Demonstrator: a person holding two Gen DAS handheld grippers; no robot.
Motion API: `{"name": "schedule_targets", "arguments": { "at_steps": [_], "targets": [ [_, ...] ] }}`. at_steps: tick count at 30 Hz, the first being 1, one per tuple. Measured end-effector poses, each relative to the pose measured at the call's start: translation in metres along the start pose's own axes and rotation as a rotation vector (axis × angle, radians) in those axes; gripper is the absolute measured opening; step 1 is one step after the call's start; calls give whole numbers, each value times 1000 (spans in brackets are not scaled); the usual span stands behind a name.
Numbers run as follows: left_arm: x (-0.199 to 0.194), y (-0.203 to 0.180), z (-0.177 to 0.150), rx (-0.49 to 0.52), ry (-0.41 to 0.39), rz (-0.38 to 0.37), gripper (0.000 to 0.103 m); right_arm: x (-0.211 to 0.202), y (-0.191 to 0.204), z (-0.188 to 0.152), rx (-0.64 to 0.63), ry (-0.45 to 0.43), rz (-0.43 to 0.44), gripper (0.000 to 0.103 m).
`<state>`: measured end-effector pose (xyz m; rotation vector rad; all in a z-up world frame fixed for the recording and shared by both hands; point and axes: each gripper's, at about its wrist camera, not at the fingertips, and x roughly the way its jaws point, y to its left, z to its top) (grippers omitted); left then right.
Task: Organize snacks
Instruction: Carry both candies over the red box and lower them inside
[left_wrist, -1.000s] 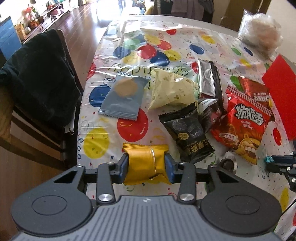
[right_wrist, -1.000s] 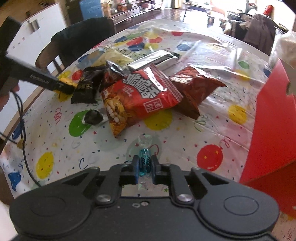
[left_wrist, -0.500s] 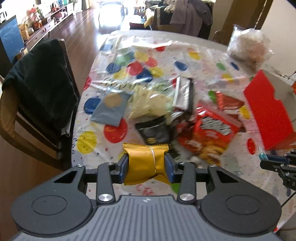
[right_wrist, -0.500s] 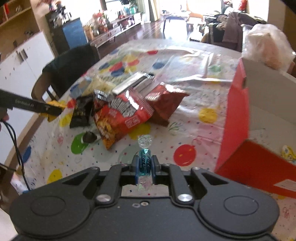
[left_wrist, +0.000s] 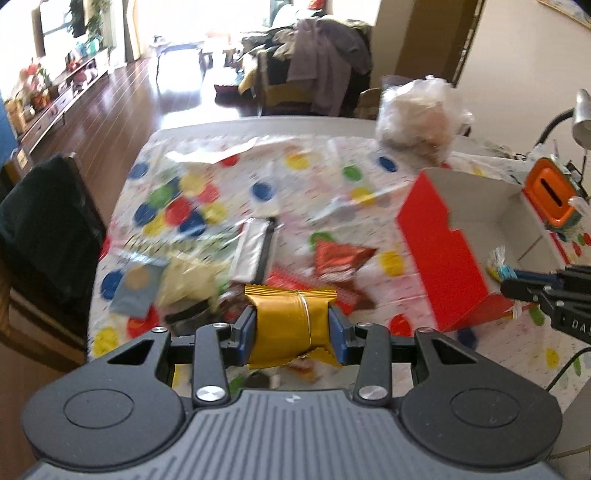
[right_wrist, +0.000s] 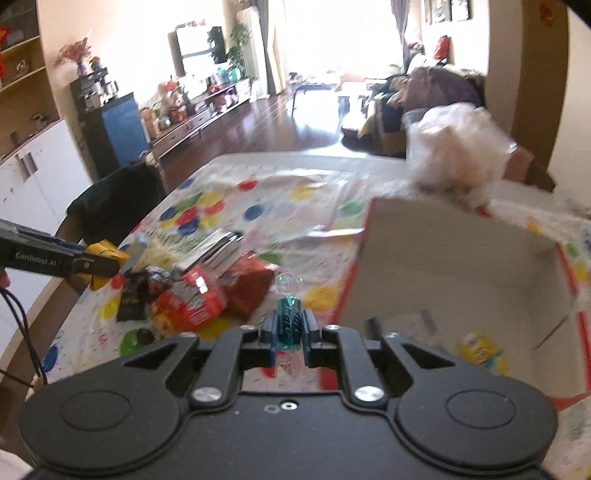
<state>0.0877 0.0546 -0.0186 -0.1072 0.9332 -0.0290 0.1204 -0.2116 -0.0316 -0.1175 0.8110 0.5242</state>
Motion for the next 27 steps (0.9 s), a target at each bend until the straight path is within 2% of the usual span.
{"name": "schedule_targets", "arguments": {
  "at_steps": [13,20,27],
  "targets": [
    [8,-105,38,101,-47,-60,40,-34,-80,3,51,-45,-98,12],
    [29,-159,56,143,-32,-94,40,-35,-125,5,69,-28,-143,12],
    [60,-208,69,176,17,-111,40,-21,-163,5,61,8,-174,12]
  ]
}}
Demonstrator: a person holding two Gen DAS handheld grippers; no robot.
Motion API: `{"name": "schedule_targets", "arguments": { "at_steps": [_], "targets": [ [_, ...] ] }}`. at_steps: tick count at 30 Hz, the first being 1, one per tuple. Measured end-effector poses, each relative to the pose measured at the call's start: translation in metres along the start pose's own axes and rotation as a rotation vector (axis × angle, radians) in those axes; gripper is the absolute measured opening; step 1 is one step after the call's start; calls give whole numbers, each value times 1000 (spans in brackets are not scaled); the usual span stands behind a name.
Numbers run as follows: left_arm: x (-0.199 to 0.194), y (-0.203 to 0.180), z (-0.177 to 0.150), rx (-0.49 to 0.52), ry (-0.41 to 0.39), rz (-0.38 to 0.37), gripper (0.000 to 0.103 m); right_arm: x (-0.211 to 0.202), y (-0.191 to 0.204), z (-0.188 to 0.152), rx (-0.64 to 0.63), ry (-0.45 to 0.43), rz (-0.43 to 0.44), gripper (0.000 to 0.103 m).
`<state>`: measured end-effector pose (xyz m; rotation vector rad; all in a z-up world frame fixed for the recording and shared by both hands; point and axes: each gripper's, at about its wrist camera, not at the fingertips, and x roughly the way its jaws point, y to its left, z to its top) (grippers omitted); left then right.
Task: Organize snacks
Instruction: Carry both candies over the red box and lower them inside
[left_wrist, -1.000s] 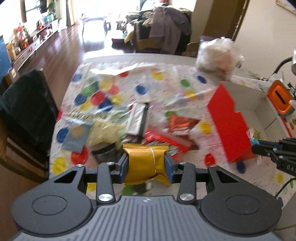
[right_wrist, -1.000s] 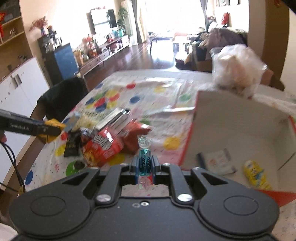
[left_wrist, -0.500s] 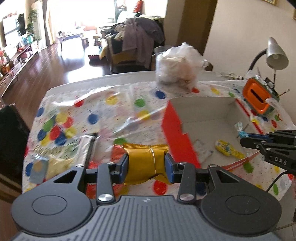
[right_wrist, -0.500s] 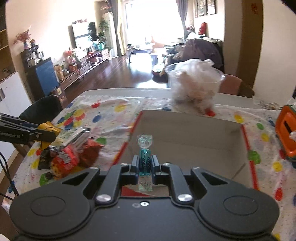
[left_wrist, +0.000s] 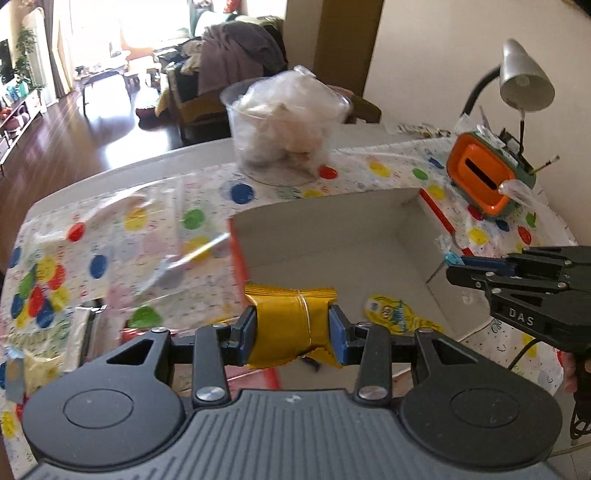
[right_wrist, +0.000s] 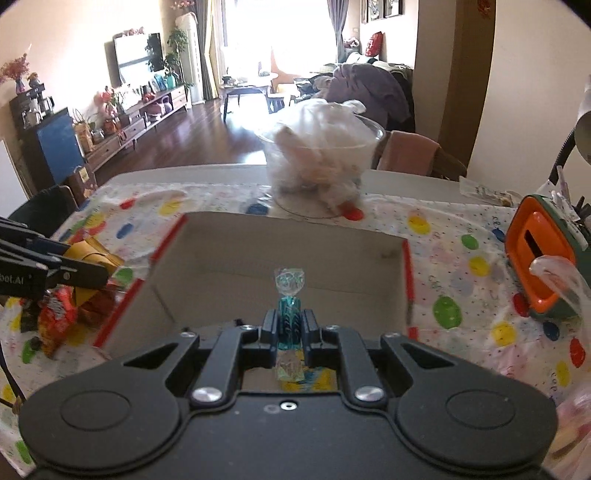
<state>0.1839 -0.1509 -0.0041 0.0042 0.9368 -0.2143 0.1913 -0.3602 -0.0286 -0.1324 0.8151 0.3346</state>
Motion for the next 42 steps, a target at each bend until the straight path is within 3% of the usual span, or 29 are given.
{"name": "schedule_targets", "arguments": {
  "at_steps": [11,24,30,35,42],
  "targets": [
    [68,-47,28,20,113,-6,40,35,-31,-2,-57,90,-8,11],
    [144,-52,42,-8,316,28,40,85,-29,-1,-139,242,63,11],
    [163,-55,44,8,394,29,40,102,-23,-2,-182,312,99,11],
    [173,-52,46,-8,444,38,40,110,-27,-2,-146,364,133,12],
    [175,-51,46,-13,450,43,40,109,-33,-3,-117,368,136,13]
  ]
}}
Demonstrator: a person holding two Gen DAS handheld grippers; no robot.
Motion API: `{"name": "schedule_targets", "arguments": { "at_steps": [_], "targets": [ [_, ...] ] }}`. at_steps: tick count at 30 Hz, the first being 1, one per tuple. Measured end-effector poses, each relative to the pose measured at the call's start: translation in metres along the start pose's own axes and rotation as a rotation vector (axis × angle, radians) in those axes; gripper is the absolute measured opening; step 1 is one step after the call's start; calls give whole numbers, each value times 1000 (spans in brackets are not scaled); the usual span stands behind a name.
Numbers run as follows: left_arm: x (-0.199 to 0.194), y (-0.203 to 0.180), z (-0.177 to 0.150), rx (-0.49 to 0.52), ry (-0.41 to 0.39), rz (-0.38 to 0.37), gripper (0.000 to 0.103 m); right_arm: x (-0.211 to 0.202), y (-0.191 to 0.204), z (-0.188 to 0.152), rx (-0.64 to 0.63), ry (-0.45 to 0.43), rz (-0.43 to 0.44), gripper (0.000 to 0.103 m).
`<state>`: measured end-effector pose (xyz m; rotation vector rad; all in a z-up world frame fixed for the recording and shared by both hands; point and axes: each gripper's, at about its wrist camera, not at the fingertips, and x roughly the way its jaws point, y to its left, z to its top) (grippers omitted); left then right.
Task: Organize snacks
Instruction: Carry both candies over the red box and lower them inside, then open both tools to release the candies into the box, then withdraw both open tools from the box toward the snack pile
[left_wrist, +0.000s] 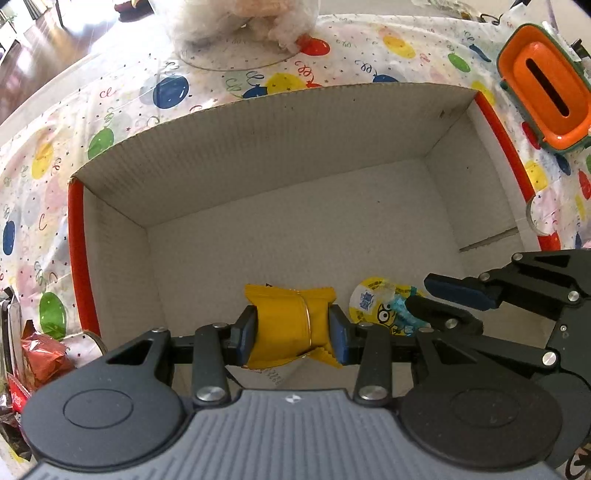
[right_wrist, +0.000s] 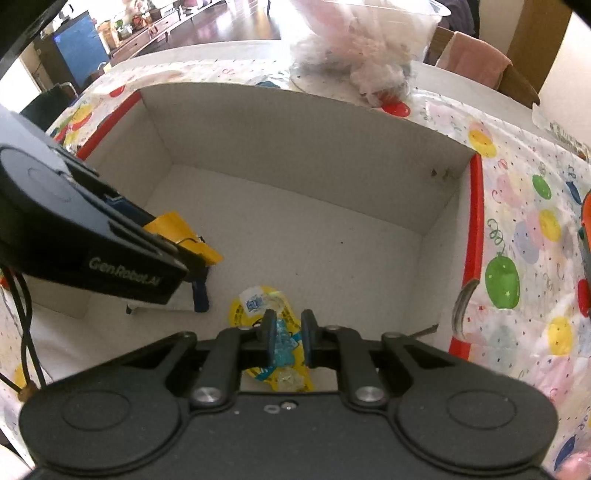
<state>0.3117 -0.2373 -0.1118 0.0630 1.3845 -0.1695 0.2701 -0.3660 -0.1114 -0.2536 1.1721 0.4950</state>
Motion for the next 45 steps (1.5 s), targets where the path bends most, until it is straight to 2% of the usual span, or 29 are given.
{"name": "schedule_targets", "arguments": {
  "at_steps": [4,7,13,17,21,29,35,38,40,45],
  "targets": [
    [-4,2,-3,-3,-14,-7,42,-6,-1,2,15,-17,10,20],
    [-10,2,-5,-6,-35,-7,49,-12,0,2,18,-35,16,21],
    [-25,1,-15,-4,-83,-19,50,-25,-1,1,27,-63,23,23],
    [-38,2,-22,-11,-125,-31,50,-34,1,-1,33,-80,25,24],
    [-54,5,-32,-13,-174,-36,56,-46,4,-3,43,-103,28,27],
    [-88,11,-57,-26,-274,-38,57,-71,15,-8,21,-158,30,34],
    [-115,18,-79,-30,-359,-38,63,-89,27,-11,1,-209,40,43],
    [-126,21,-91,-31,-405,-27,65,-99,34,-12,-8,-240,53,52],
    [-132,25,-99,-31,-425,-23,65,-104,38,-14,-1,-259,72,62],
    [-147,39,-121,-33,-481,-8,70,-116,51,-16,13,-303,86,72]
  ]
}}
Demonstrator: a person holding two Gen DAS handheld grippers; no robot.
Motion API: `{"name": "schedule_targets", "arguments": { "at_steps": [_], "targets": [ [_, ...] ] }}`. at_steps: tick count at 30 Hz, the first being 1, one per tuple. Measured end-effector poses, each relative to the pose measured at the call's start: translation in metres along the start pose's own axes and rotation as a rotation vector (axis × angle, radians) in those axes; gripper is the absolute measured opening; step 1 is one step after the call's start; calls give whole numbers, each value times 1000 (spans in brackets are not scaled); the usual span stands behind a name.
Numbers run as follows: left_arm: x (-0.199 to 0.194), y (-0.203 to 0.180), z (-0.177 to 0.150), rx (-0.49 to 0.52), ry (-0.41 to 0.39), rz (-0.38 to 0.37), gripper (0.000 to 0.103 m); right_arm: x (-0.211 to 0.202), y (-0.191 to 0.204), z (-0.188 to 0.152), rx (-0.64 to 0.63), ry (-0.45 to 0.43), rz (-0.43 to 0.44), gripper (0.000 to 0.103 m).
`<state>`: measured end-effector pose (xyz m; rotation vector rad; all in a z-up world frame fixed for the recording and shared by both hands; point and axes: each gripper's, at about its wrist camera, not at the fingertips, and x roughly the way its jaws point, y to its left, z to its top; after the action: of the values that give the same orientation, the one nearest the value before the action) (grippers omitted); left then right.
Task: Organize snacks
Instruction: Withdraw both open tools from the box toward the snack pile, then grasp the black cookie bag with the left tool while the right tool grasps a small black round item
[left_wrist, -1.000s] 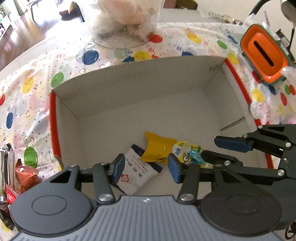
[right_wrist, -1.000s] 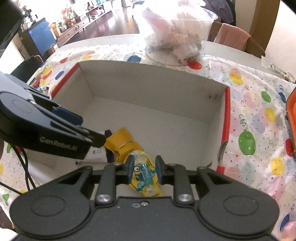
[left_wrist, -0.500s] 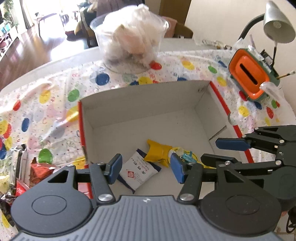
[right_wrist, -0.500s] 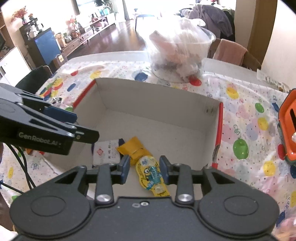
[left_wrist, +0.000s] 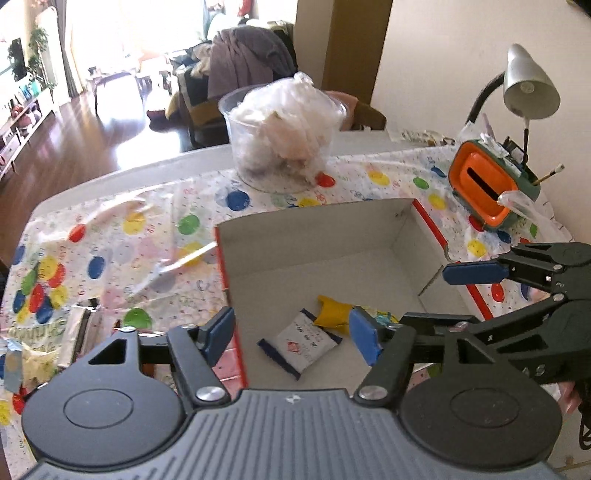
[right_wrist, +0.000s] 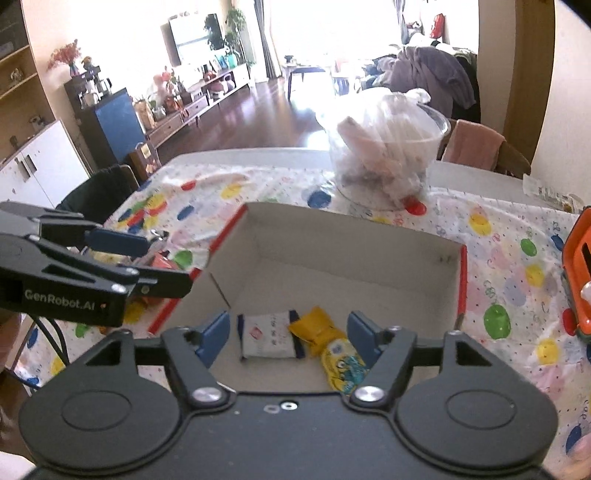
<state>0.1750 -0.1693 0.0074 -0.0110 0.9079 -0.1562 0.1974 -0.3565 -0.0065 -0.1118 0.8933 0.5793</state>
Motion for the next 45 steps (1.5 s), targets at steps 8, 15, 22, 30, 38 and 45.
{"name": "schedule_targets", "arguments": {
  "at_steps": [8,15,22,30,38,45],
  "targets": [
    [-29,35,-28,-2,-64,13,74,-2,39,0,-1,-49,-3,90],
    [-49,77,-53,-21,-97,9,78,11,87,-4,-20,-65,4,99],
    [-66,124,-75,-33,-126,29,81,25,127,-8,-2,-98,39,103],
    [-66,186,-97,-87,-82,68,82,54,168,-13,7,-61,11,103],
    [-57,243,-118,-131,-40,116,82,84,200,-18,23,-4,-11,103],
    [-29,288,-134,-182,36,162,82,110,224,-19,56,50,-20,103]
  ]
}}
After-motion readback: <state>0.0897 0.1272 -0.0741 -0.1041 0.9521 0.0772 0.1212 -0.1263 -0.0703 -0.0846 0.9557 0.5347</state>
